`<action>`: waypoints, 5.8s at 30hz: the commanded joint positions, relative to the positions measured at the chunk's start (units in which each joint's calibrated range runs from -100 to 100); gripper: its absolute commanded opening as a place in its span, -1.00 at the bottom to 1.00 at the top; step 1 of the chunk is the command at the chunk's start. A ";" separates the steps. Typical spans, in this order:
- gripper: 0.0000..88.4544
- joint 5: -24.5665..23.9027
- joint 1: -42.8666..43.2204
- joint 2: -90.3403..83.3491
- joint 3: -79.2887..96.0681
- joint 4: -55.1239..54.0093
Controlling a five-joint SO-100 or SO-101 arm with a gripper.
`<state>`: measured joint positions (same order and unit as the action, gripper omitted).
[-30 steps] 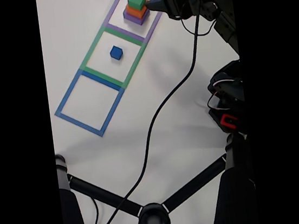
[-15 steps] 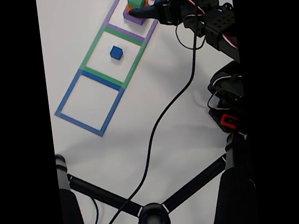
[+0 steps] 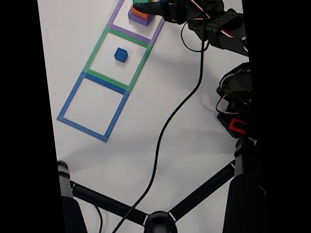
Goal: Tower of hanoi
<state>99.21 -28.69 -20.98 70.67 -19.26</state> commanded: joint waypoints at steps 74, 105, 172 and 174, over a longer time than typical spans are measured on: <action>-0.74 0.79 7.15 17.13 -6.29 -15.02; -0.85 0.79 9.29 -17.64 -21.37 42.21; -0.87 0.79 47.34 -22.37 4.43 21.57; -0.86 0.79 47.95 -18.60 5.98 16.15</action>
<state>98.82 17.89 -44.28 74.76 9.39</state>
